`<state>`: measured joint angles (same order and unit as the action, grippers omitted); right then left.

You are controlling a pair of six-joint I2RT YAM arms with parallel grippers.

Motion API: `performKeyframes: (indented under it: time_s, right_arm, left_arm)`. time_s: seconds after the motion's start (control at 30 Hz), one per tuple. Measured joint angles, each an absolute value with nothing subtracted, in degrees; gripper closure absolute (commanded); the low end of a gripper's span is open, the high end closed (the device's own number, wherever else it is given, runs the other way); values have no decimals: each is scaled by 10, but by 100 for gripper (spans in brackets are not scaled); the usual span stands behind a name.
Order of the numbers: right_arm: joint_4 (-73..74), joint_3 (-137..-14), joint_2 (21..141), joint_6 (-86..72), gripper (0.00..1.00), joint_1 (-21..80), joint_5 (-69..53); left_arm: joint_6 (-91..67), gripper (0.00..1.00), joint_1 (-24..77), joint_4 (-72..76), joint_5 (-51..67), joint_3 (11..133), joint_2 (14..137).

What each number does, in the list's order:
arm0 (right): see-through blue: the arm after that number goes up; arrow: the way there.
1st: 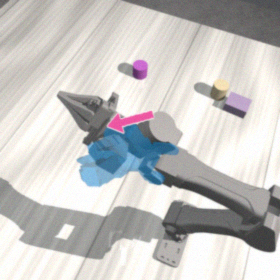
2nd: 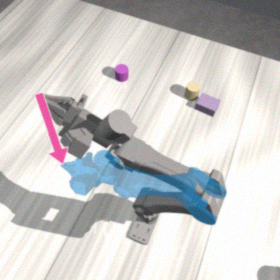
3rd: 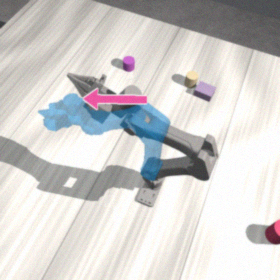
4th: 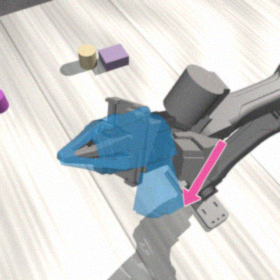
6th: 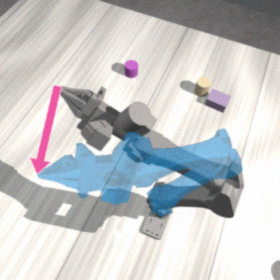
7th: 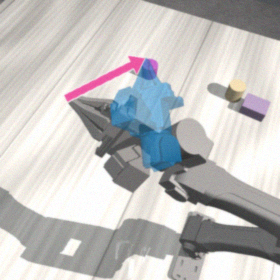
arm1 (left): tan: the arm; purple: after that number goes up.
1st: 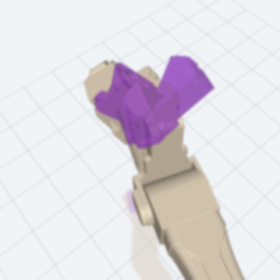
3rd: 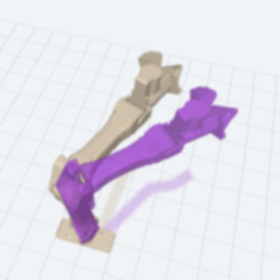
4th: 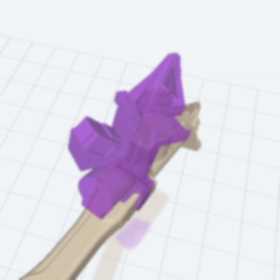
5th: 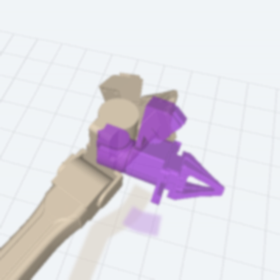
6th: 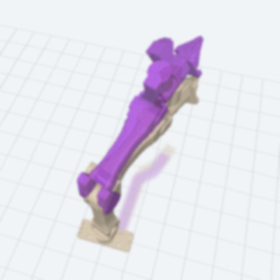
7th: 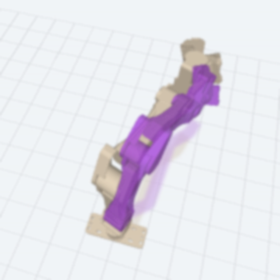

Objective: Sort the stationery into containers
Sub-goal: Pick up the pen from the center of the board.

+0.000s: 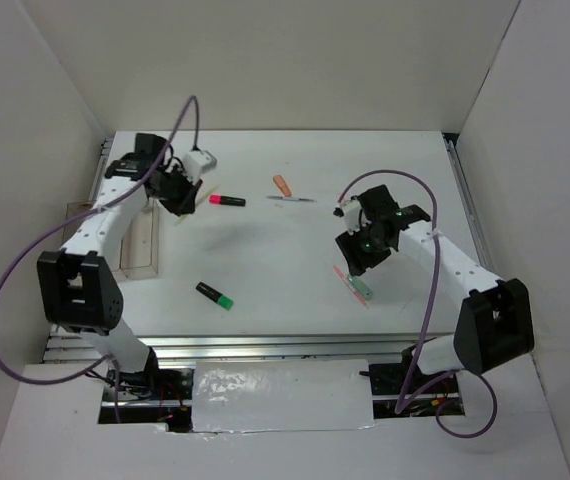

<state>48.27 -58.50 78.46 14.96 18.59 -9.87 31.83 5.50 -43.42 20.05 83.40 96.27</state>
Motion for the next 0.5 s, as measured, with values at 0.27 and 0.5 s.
performKeyframes:
  time_s: [0.27, 0.5]
  right_arm:
    - [475, -632, 889, 115, 42, 250, -81]
    - [471, -666, 970, 97, 48, 261, -69]
  left_arm:
    - [264, 100, -111, -481, 224, 852, 860]
    - [272, 100, -212, -527, 250, 795, 838]
